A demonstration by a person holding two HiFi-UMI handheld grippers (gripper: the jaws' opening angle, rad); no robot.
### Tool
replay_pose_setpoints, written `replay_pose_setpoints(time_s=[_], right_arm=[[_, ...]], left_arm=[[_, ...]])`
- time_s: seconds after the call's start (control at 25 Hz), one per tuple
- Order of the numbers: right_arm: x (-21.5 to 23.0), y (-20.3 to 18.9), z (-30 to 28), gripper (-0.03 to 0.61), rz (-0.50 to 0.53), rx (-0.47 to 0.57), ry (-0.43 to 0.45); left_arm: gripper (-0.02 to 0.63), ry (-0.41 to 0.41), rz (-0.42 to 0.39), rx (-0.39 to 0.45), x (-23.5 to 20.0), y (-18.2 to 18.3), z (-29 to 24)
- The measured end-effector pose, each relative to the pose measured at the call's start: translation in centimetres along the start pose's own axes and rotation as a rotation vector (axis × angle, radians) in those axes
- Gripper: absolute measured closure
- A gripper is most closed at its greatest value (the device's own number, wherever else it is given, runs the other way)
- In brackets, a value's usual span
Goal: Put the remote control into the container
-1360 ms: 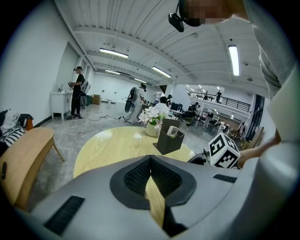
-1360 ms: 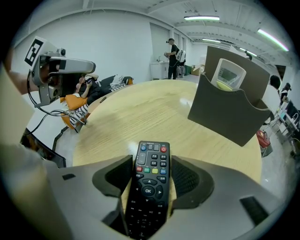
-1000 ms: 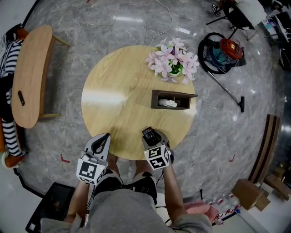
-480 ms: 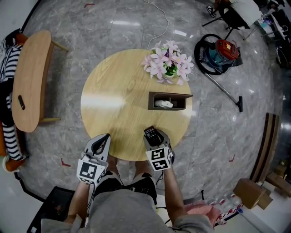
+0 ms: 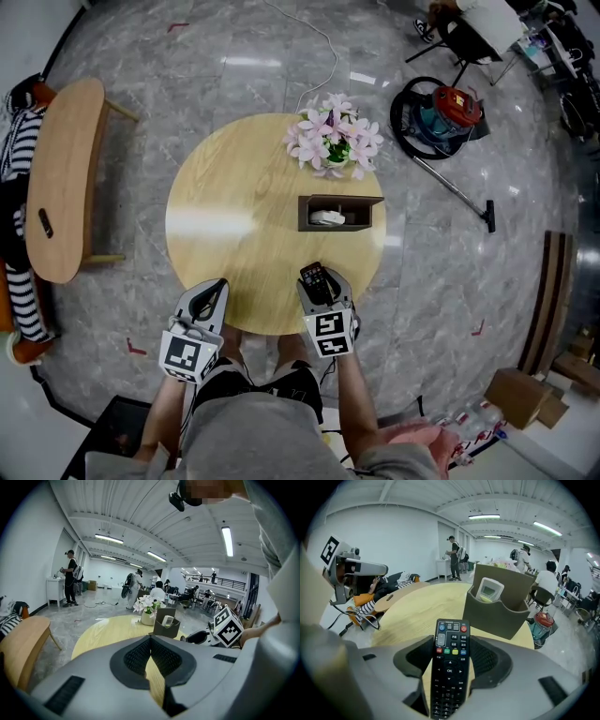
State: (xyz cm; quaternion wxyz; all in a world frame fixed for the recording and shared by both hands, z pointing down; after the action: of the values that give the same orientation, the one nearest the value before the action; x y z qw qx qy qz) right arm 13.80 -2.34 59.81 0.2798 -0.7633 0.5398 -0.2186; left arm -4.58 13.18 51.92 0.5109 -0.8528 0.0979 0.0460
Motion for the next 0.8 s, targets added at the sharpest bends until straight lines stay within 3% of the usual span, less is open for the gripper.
replay_pose_setpoints(time_s=[0.32, 0.8], right_arm=[[1.2, 1.3, 2.2, 0.331, -0.072, 0.097, -0.054], [2.5, 4.9, 6.4, 0.342, -0.064, 0.281, -0.131]], left_arm=[[0.607, -0.034, -0.031, 0.022, 1.0, 1.8, -0.2], [0.607, -0.078, -0.081, 0.054, 2.3, 5.2, -0.6]])
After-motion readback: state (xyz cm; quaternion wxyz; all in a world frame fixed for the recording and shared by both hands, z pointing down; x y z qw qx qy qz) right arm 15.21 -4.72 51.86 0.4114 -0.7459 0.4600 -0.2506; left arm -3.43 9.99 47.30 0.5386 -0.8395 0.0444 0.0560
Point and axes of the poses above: the fingertips, and each gripper's own axes: z backward along the fingers, x to its right, y out of its top, the point moved 7 cm from there along z, backward along the fingers, and after that the axes turned 3 degrees about y, right-handed, at the moved point
